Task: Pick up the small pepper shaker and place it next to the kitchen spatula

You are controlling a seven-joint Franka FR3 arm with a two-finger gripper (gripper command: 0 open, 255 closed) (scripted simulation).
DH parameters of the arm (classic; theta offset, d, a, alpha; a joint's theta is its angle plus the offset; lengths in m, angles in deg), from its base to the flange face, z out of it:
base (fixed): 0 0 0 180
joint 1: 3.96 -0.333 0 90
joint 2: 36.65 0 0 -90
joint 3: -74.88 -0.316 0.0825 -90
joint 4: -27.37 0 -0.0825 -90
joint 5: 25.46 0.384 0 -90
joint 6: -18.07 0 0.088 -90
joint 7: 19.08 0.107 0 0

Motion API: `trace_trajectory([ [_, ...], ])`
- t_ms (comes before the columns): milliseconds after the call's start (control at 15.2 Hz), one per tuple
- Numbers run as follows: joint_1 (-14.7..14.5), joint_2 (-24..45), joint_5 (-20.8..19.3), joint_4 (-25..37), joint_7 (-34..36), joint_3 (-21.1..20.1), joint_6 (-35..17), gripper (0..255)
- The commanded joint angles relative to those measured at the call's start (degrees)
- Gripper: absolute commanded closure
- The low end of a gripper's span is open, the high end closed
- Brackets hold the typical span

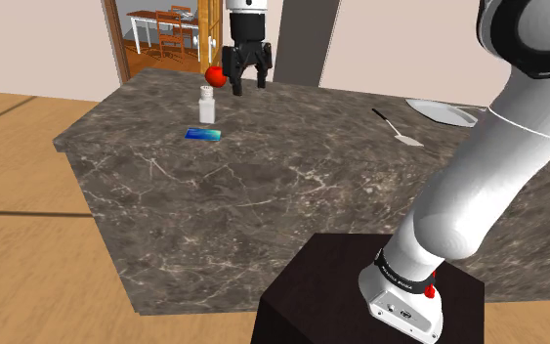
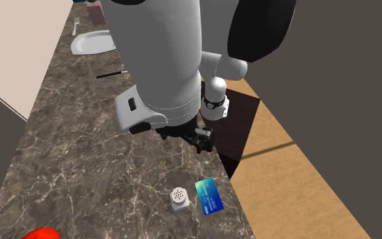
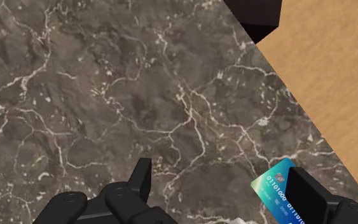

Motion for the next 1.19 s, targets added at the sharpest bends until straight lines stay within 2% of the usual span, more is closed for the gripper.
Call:
trace_trajectory([
  [0, -0.38, 5.15, -0.30, 6.44, 0.67, -0.48, 1.29, 0],
  [264, -1.63, 15.76, -1.19, 20.67, 2.13, -1.33, 4.98, 0],
  [462, -3.09, 25.39, -2.20, 34.90, 3.10, -1.76, 9.61, 0],
  [528, -3.42, 27.28, -2.40, 37.83, 3.24, -1.79, 10.66, 0],
  [990, -2.81, 23.39, -1.88, 26.47, 3.07, -1.75, 3.18, 0],
  [1122, -2.78, 23.14, -1.84, 25.66, 3.06, -1.75, 2.61, 0],
])
